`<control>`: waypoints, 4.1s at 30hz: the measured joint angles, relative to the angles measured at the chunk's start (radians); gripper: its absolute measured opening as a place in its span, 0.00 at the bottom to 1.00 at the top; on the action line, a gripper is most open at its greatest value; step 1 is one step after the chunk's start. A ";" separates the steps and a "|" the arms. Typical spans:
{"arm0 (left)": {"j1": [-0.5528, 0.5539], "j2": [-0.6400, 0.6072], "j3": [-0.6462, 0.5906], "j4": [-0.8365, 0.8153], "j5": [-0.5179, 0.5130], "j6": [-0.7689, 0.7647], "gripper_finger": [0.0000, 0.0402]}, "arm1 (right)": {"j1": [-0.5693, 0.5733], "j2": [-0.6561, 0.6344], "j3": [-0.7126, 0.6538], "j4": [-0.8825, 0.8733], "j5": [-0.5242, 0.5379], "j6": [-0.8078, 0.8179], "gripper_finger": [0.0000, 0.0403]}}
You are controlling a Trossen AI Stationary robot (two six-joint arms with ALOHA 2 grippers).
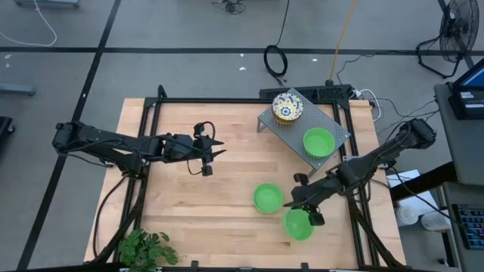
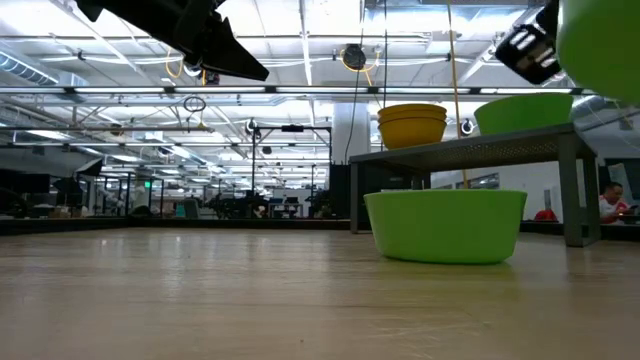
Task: Pick & Place Mini bowls
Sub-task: Stack the bottom green bowl on the green bowl on the shelf
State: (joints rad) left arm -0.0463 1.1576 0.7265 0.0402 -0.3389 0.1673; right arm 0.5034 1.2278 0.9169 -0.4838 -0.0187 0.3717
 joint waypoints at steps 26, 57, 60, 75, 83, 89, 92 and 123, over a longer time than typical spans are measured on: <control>0.000 0.000 0.000 0.000 0.000 0.000 0.29 | -0.001 -0.129 0.000 0.092 0.340 -0.297 0.00; 0.000 0.000 0.000 -0.007 0.000 0.003 0.29 | -0.179 -0.234 0.000 0.195 0.650 -0.473 0.00; 0.000 0.000 0.000 -0.007 0.000 0.003 0.29 | -0.188 -0.247 0.000 0.208 0.709 -0.471 0.00; 0.000 0.000 0.000 -0.008 0.000 0.003 0.29 | -0.213 -0.288 -0.001 0.285 0.934 -0.536 0.00; 0.000 0.000 0.000 -0.007 0.000 0.003 0.29 | -0.320 -0.288 -0.001 0.472 0.926 -0.717 0.00; 0.001 0.000 0.000 -0.008 0.000 0.004 0.29 | -0.387 -0.322 0.018 0.598 0.877 -0.813 0.00; 0.003 0.000 0.000 -0.008 0.000 0.006 0.29 | -0.408 -0.323 0.076 0.577 0.884 -0.843 0.00; 0.014 0.000 0.000 -0.010 0.000 -0.009 0.29 | -0.651 -0.266 0.532 0.189 1.327 -1.030 0.00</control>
State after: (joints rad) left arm -0.0319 1.1576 0.7263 0.0307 -0.3386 0.1581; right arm -0.1475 0.9619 1.4490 -0.2943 1.3083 -0.6581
